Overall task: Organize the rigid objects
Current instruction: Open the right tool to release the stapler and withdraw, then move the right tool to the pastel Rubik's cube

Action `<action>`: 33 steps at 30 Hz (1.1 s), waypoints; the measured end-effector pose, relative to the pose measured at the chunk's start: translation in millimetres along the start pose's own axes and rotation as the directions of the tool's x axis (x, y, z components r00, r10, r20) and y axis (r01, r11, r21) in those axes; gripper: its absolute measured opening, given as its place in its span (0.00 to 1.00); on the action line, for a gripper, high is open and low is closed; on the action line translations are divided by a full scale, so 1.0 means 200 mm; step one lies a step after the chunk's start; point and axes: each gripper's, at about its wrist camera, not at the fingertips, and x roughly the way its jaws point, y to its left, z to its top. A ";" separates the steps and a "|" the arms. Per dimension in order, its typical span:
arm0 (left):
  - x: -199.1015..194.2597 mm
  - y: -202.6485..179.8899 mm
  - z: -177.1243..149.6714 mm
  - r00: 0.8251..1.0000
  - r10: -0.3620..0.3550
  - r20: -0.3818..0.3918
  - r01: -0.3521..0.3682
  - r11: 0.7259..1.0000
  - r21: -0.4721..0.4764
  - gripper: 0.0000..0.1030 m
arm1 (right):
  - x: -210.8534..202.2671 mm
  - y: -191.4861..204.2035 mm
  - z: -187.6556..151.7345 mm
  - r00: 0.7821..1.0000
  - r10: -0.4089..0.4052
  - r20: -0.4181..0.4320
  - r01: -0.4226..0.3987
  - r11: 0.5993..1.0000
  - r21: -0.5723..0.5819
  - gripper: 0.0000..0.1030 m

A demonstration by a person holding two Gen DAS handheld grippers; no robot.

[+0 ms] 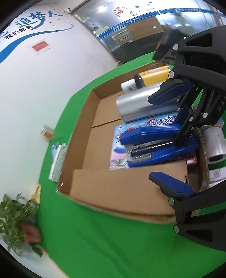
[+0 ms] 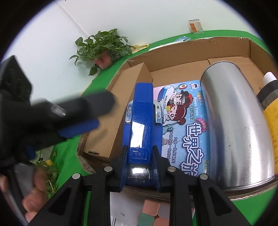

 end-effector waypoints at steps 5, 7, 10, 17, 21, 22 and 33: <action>-0.16 0.07 -0.04 0.996 0.038 0.085 -0.036 0.999 -0.027 0.76 | 0.00 0.08 -0.01 1.000 -0.009 -0.005 0.009 0.998 -0.065 0.32; -0.23 0.09 -0.10 0.989 0.066 0.132 -0.064 0.998 -0.023 0.76 | -0.04 0.12 -0.04 0.999 -0.037 0.038 0.042 0.989 -0.142 0.33; -0.35 0.09 -0.20 0.962 0.117 0.246 -0.121 0.993 0.000 0.80 | -0.16 0.15 -0.09 0.984 -0.102 0.148 0.132 0.968 -0.212 0.79; -0.50 -0.08 -0.55 0.835 0.261 0.484 -0.357 0.927 0.116 1.00 | -0.39 0.11 -0.27 0.927 -0.229 0.297 0.307 0.918 -0.250 1.00; -0.44 -0.13 -0.66 0.869 0.259 0.421 -0.347 0.927 0.145 1.00 | -0.44 0.05 -0.34 0.917 -0.280 0.283 0.346 0.913 -0.217 1.00; -0.42 -0.14 -0.69 0.881 0.260 0.395 -0.342 0.927 0.153 1.00 | -0.45 0.04 -0.36 0.916 -0.286 0.279 0.350 0.912 -0.214 1.00; -0.21 -0.17 -0.90 0.967 0.194 0.163 -0.216 0.967 0.132 0.98 | -0.56 -0.06 -0.58 0.934 -0.277 0.225 0.325 0.920 -0.217 1.00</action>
